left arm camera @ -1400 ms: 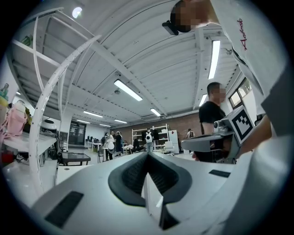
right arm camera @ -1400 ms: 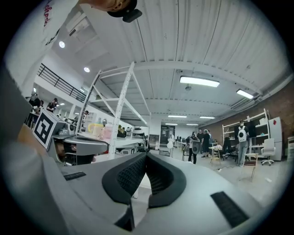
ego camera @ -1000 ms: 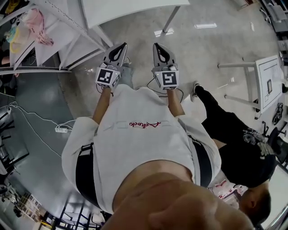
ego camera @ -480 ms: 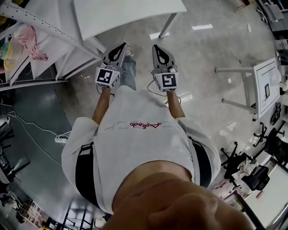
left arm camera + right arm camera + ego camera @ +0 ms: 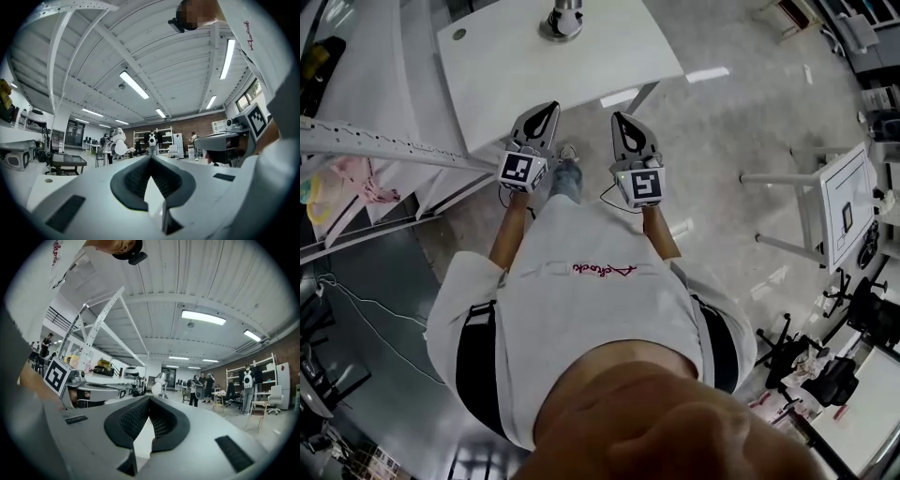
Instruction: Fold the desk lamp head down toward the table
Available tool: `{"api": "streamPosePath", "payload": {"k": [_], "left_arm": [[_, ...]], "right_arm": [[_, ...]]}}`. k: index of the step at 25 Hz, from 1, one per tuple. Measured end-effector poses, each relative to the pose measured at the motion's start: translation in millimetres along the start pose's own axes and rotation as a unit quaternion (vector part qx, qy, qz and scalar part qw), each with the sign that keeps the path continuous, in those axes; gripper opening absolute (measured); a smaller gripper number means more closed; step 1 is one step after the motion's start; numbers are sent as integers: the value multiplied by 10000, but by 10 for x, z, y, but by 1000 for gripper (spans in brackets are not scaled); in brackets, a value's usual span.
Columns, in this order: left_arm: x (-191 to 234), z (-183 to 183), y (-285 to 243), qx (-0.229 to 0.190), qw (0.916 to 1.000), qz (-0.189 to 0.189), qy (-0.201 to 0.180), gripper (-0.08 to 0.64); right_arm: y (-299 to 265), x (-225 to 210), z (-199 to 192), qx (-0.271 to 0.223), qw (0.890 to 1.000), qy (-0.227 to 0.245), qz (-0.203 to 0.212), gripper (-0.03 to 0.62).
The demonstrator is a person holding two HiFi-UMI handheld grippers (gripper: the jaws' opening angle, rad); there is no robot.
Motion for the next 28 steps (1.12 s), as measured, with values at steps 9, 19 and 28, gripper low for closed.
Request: {"api": "streamPosePath", "payload": {"k": [9,19,28], "left_arm": [[687,181,-599,22,9998,181,97,23],[1334,90,-1052,292,9976,497,387,23],[1785,-18,-1513,467,9967,522,421,23]], "right_arm": [[-888,-376,150,114,9998,39,153,25],[-1678,-802,351,56,9998,96,194,25],[-2280,-1026,444,95,9996,75,260,25]]}}
Point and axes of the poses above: the fingertips, and each gripper's own axes: y backward along the fingers, x to its left, z out of its top, the point moved 6 cm from there along y, backward along the fingers, and after that the axes turned 13 degrees about x, right-handed, at the moved point
